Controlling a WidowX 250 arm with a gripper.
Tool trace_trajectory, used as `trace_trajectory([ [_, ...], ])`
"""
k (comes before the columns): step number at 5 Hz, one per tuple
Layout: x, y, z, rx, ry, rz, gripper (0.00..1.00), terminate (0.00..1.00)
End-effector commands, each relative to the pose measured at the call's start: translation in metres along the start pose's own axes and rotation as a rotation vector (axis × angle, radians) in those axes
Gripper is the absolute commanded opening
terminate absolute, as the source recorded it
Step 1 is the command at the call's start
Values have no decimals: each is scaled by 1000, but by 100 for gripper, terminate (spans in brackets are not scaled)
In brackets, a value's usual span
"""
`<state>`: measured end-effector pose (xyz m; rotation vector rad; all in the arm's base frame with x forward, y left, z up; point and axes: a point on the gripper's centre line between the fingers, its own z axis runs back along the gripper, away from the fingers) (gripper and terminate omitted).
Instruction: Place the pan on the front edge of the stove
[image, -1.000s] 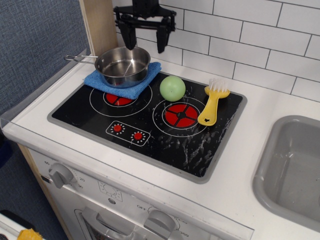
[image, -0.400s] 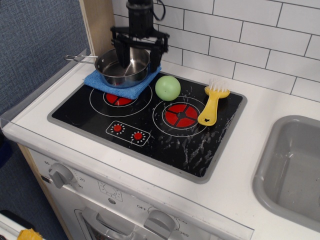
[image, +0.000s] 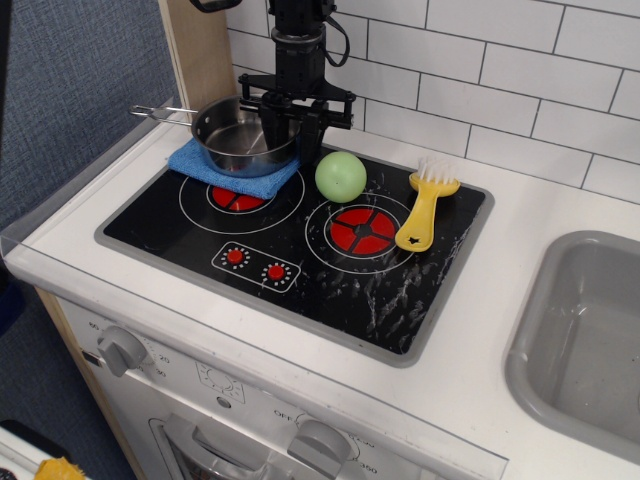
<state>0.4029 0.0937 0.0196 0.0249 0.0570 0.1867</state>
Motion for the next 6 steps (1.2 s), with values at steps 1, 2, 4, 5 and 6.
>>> trace_trajectory([
  [1,-2,2,54,-4,-136,-1,0,0],
  [2,-9,7,77,-47,-189,21,0,0],
  [4,-65,-35,94,-39,-199,-166,0,0],
  [5,-108,-64,91,-32,-209,-272,0,0],
  [6,-140,-100,78,11,-231,-404,0,0],
])
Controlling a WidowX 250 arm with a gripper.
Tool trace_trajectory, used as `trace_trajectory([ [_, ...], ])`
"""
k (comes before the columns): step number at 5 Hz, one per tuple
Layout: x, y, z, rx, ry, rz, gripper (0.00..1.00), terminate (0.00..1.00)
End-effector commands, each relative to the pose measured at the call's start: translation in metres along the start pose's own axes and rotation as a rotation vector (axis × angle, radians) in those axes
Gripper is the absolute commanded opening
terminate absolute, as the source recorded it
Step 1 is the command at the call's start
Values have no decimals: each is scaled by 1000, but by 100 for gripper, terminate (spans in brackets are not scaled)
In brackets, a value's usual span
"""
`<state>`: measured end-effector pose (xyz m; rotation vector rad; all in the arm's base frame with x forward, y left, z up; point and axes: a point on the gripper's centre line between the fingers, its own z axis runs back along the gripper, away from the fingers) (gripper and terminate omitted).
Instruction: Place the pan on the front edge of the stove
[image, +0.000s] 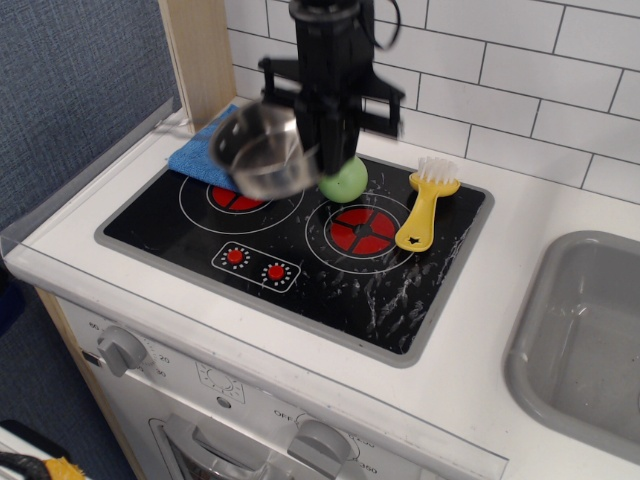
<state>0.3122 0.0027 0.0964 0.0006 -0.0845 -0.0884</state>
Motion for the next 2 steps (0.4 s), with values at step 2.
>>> trace_trajectory([
  [2,-42,-87,-23,101,-86,-157,0,0],
])
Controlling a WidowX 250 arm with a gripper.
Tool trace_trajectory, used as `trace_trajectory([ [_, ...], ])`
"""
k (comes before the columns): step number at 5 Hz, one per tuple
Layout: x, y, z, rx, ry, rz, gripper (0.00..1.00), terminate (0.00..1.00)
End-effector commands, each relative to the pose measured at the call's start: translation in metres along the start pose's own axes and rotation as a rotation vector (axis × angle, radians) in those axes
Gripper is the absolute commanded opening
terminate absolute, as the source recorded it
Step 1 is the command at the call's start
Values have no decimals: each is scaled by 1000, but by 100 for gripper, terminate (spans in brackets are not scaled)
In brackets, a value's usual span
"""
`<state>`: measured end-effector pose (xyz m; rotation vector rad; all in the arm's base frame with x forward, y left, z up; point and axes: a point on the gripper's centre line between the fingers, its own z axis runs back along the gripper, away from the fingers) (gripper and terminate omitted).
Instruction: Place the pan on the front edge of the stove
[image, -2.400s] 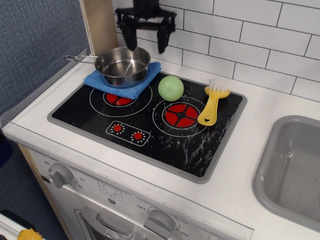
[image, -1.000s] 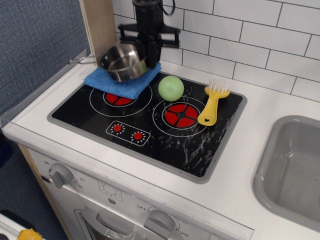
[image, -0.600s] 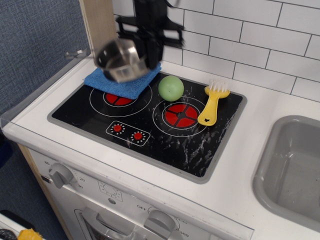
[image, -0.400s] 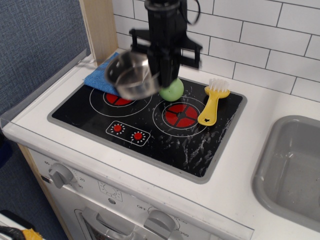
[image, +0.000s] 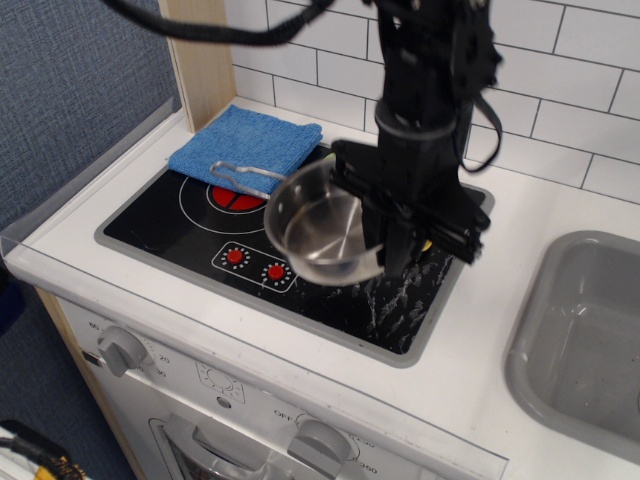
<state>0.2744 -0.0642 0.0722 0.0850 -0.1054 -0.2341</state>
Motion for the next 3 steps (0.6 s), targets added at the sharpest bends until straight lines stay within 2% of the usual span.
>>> trace_trajectory([
  [1,-2,-23,-13,40,-70,8,0,0],
  [3,4,-28,-38,58,19,-8,0,0],
])
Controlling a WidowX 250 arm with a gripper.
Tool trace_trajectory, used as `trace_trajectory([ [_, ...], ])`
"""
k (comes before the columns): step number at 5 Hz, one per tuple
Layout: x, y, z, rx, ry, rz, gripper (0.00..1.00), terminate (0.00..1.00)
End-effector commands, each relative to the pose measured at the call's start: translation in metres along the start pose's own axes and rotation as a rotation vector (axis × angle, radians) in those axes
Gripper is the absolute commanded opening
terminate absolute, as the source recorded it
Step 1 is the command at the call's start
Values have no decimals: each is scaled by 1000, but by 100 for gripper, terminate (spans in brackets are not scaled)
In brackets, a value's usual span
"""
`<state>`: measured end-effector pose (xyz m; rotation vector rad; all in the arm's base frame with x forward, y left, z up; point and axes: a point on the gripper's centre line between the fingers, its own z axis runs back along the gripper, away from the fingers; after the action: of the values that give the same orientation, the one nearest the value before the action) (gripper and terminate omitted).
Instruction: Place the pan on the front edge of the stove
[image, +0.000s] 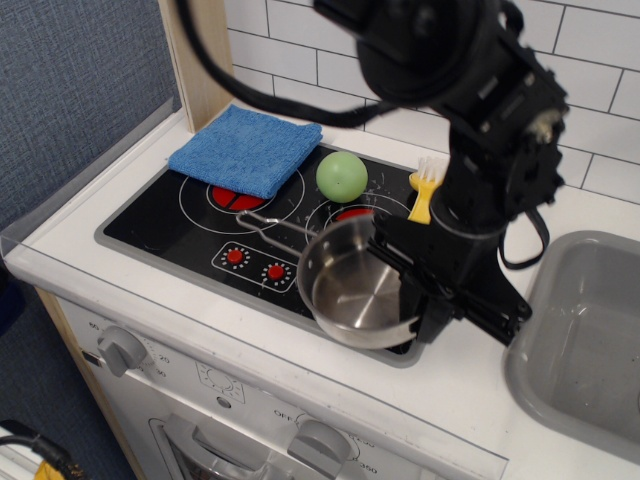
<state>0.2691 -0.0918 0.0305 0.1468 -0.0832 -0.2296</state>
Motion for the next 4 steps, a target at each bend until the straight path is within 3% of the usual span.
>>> trace_trajectory([
  [1,8,3,-4,0,8,-15,0,0],
  [2,8,2,-6,-4,16,-21,0,0],
  [3,9,1,-5,-12,25,-44,100,0],
  [4,8,3,-2,-31,22,-46,100,0],
])
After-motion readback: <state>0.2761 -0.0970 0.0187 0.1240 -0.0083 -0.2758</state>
